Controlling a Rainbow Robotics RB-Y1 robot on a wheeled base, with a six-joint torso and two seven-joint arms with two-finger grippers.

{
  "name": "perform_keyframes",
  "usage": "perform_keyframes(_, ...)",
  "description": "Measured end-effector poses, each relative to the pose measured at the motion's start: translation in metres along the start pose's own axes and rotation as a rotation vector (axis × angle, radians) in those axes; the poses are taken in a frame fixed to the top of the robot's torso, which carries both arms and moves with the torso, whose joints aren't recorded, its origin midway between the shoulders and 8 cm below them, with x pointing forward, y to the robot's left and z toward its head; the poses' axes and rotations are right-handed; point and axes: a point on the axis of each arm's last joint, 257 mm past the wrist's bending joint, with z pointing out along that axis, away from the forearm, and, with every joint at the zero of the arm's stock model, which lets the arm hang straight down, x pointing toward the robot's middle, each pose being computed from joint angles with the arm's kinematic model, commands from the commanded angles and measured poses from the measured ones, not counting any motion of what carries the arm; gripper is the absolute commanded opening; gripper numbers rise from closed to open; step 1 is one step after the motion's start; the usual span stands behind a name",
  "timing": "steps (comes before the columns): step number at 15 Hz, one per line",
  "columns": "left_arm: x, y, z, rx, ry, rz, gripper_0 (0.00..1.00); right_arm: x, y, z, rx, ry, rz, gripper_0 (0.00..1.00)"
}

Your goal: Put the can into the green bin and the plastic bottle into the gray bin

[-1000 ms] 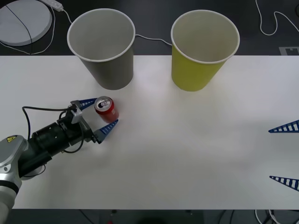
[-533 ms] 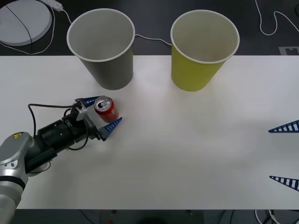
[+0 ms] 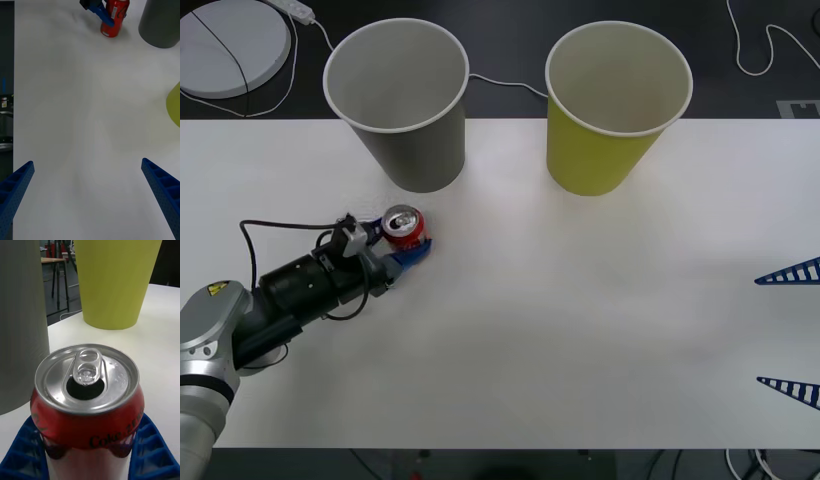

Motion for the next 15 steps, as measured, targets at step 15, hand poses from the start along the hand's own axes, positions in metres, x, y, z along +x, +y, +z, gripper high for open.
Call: perform_keyframes(15,-0.029,0.027,-0.055,0.053,0.090,-0.069,0.00,0.000,0.000,0.000,0.000,0.000,0.000,1.00)
